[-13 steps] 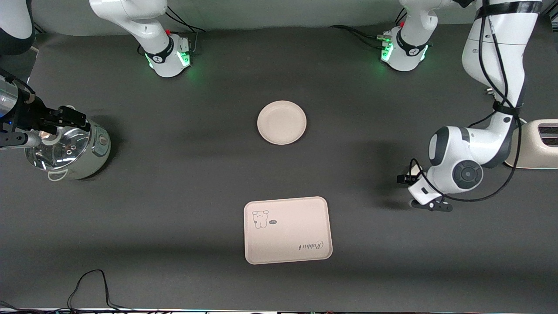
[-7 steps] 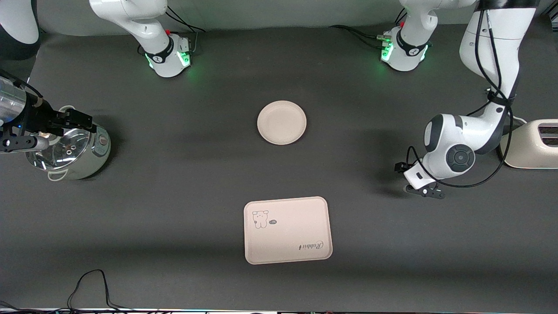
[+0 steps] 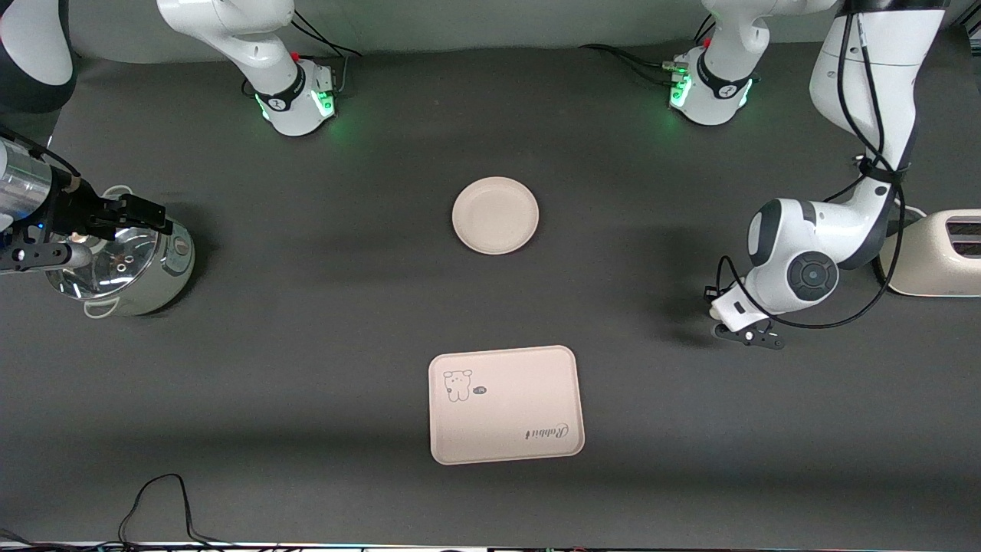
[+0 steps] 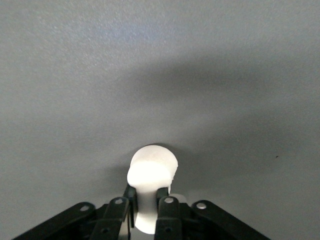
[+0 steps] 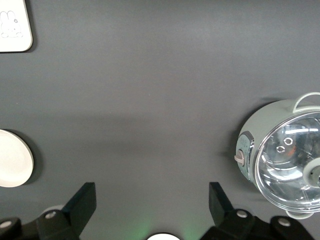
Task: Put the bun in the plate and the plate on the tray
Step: 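Lower the left gripper onto the white bun and close on it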
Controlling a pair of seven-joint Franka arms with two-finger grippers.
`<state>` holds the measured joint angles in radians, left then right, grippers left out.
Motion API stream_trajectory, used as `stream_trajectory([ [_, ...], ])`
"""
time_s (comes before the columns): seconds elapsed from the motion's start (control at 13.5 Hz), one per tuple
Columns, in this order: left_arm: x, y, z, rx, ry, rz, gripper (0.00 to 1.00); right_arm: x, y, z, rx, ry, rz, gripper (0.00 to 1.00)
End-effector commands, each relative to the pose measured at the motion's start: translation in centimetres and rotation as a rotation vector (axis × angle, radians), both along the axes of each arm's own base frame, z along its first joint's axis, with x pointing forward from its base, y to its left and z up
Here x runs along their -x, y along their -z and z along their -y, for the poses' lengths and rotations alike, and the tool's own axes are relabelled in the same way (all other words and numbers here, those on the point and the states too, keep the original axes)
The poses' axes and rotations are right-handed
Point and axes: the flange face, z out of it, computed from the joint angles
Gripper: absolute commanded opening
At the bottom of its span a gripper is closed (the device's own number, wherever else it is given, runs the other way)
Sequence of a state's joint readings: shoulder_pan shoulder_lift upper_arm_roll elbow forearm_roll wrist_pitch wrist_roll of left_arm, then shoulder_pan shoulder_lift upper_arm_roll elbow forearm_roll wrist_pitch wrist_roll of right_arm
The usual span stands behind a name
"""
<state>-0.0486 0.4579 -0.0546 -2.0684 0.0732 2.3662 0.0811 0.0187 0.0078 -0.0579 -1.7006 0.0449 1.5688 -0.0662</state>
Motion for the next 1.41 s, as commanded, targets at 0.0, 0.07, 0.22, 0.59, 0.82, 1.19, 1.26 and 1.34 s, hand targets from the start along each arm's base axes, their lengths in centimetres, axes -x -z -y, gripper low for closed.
stream_trajectory([
  [0.0,0.0,-3.3,0.5,-0.002,-0.006,0.046,0.00,0.0,0.1,-0.2,-0.017,-0.006,0.016,1.00],
  [0.07,-0.2,-4.6,0.6,-0.005,-0.019,0.062,0.00,0.0,0.1,-0.2,-0.017,-0.006,0.021,1.00],
  [0.22,-0.4,-8.4,1.1,-0.020,-0.016,0.026,0.00,-0.1,0.3,-0.4,-0.017,-0.009,0.018,1.00],
  [0.59,-2.1,-20.9,2.4,-0.040,-0.017,-0.024,0.00,-0.4,0.9,-1.1,-0.016,-0.016,0.019,1.00],
  [0.82,-2.1,-28.1,2.8,-0.046,-0.003,-0.053,0.00,-0.6,1.4,-3.0,-0.012,-0.004,0.027,1.00],
  [1.19,-2.3,-29.2,8.0,-0.035,-0.024,-0.040,0.00,-0.6,2.4,-4.7,-0.010,0.010,0.021,1.00],
  [1.26,-2.4,-28.8,10.7,-0.031,-0.062,-0.018,0.00,-0.5,2.7,-4.9,-0.026,0.011,0.016,1.00],
  [1.34,-2.2,-27.9,13.7,-0.035,-0.089,-0.004,0.00,-0.5,2.9,-5.0,-0.035,0.015,0.018,1.00],
])
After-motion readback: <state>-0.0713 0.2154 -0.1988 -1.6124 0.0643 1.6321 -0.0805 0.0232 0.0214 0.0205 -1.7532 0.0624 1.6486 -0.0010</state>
